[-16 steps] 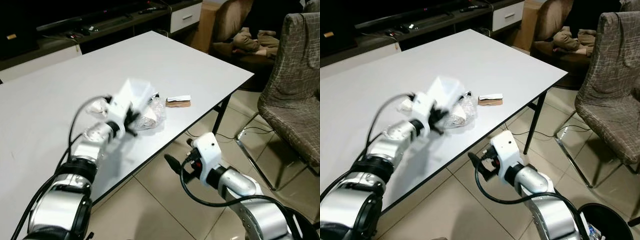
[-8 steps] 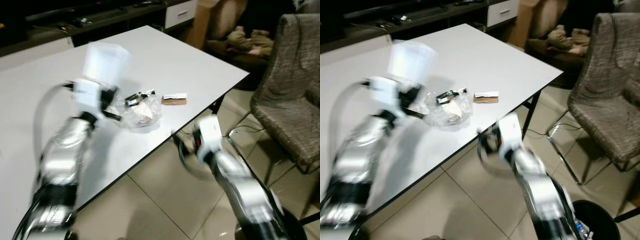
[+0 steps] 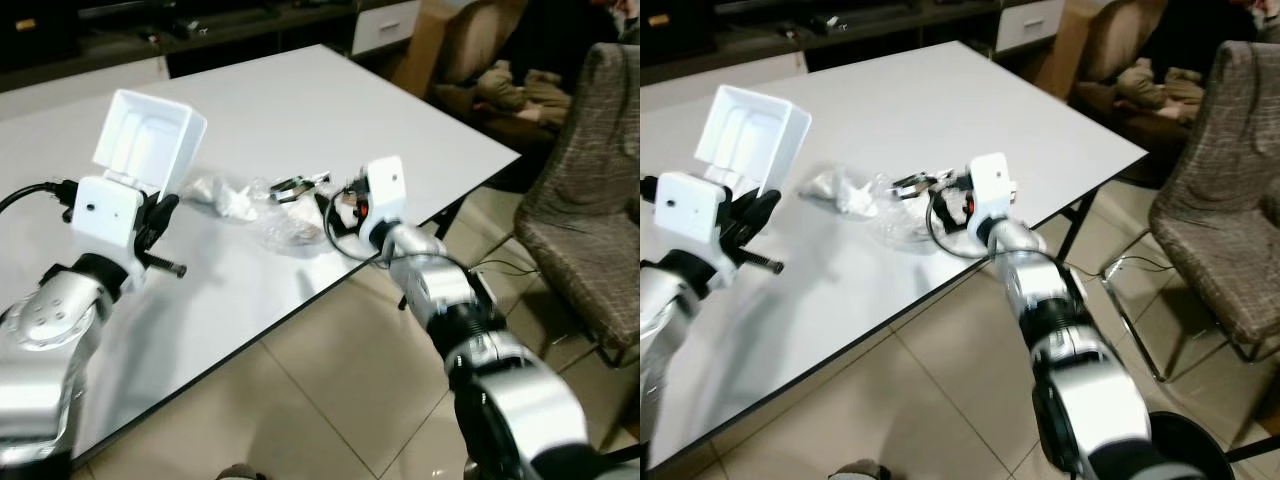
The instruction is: Picking trash to rubbish bin
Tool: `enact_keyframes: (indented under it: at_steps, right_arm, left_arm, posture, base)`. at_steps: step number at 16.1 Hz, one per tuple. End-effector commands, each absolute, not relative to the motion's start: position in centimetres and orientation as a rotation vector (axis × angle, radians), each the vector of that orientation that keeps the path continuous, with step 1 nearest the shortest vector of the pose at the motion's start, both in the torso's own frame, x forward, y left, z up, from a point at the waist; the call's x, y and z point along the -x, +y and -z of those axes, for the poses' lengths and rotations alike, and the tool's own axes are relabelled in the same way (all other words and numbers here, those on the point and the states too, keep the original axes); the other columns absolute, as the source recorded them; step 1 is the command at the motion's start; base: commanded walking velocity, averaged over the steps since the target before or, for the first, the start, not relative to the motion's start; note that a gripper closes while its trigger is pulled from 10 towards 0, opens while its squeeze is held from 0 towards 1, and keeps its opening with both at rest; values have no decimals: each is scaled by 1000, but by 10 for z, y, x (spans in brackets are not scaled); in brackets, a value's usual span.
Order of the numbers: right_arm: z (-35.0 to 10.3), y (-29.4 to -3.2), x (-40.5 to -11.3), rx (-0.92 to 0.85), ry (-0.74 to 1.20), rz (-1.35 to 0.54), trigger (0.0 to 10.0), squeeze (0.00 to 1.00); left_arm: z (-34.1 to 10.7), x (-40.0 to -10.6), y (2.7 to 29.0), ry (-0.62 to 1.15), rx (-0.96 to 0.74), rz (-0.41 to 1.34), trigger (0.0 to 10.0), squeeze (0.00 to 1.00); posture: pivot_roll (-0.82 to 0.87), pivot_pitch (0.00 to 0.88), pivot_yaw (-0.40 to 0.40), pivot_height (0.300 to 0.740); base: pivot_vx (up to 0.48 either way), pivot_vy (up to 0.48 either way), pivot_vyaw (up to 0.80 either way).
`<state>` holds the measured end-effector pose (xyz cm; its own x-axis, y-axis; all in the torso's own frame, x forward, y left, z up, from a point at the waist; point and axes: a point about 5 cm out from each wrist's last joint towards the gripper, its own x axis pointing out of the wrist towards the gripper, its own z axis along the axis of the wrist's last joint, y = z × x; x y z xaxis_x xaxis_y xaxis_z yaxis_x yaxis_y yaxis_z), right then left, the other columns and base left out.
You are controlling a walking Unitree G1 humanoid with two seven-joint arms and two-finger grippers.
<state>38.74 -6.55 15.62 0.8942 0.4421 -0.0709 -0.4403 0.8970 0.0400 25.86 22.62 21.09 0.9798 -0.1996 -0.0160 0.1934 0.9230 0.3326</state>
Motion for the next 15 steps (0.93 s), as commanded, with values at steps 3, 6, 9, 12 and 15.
enact_keyframes:
  at_steps: [3, 6, 9, 12, 15]
  right_arm:
    - [-156, -69, -395, 19, 122, -380, 10000, 0]
    - [-146, -61, -391, -81, 195, -409, 10000, 0]
    - [-142, -58, -390, -132, 223, -412, 10000, 0]
    - [-141, -59, -389, -184, 228, -406, 392, 0]
    - [-142, -59, -389, -190, 219, -420, 0, 0]
  left_arm:
    - [-226, -238, 228, 9, -368, 227, 0, 0]
    - [-235, -225, 231, 49, -401, 231, 0, 0]
    - [-242, -218, 234, 70, -417, 220, 0, 0]
    - [-245, -212, 235, 85, -424, 211, 0, 0]
    - [-246, -211, 235, 89, -426, 211, 0, 0]
  posture:
    - [373, 142, -59, 740]
    - [424, 173, -48, 740]
    - [462, 187, -50, 740]
    - [467, 189, -49, 740]
    - [468, 189, -50, 740]
  base:
    - [0, 0, 0]
    - [0, 0, 0]
    - [0, 0, 0]
    - [0, 0, 0]
    - [0, 0, 0]
